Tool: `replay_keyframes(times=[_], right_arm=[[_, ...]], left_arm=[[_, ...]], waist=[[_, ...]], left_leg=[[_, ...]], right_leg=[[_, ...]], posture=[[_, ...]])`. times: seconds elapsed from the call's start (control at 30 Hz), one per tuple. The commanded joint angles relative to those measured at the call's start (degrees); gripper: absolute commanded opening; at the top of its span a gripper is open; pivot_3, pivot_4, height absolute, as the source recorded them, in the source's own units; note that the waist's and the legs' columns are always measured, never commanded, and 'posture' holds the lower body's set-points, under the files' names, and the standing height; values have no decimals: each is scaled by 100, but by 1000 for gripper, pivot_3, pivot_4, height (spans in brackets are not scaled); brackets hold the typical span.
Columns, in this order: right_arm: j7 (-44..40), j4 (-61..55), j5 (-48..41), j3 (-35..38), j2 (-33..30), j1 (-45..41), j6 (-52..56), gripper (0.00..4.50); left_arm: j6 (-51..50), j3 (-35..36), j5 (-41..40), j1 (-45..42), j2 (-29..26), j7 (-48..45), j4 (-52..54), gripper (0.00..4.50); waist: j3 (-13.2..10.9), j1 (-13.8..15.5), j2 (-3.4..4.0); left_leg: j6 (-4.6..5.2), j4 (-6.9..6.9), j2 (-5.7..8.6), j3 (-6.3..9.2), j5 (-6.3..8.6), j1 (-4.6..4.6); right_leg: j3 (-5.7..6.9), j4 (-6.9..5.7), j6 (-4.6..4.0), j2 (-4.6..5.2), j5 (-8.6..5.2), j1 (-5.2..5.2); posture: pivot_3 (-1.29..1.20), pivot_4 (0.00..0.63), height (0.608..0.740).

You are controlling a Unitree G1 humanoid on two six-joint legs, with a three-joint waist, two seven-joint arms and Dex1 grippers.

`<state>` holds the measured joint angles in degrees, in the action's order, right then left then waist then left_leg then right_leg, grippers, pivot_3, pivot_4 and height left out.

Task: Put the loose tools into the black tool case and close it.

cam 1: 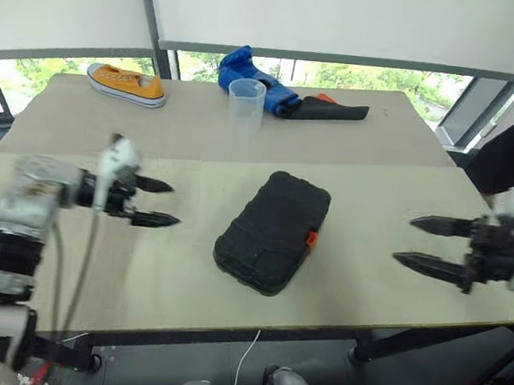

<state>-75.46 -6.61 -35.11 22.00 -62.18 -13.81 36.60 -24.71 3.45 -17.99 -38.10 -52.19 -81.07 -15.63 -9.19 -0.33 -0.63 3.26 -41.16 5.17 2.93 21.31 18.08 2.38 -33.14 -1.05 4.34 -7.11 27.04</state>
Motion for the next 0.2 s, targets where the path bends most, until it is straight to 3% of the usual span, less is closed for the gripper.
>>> replay_keyframes(times=[0.03, 0.2], right_arm=[[-396, 207, -67, 28, -147, -2, -262, 4500], [-434, 209, -108, -192, -37, -293, -343, 4500]], left_arm=[[-259, 356, -332, 339, -270, -47, 527, 4392], [-404, 594, -519, 821, -409, 138, 1047, 4392]], waist=[[0, 50, 2], [-4, 83, 4]], left_leg=[[0, 1, 4, 0, 1, 5], [0, 2, 9, -1, 2, 17]], right_leg=[[0, 2, 0, 3, 0, 1], [8, 3, 1, 5, 1, 11]], posture=[[0, 150, 724], [0, 150, 724]])
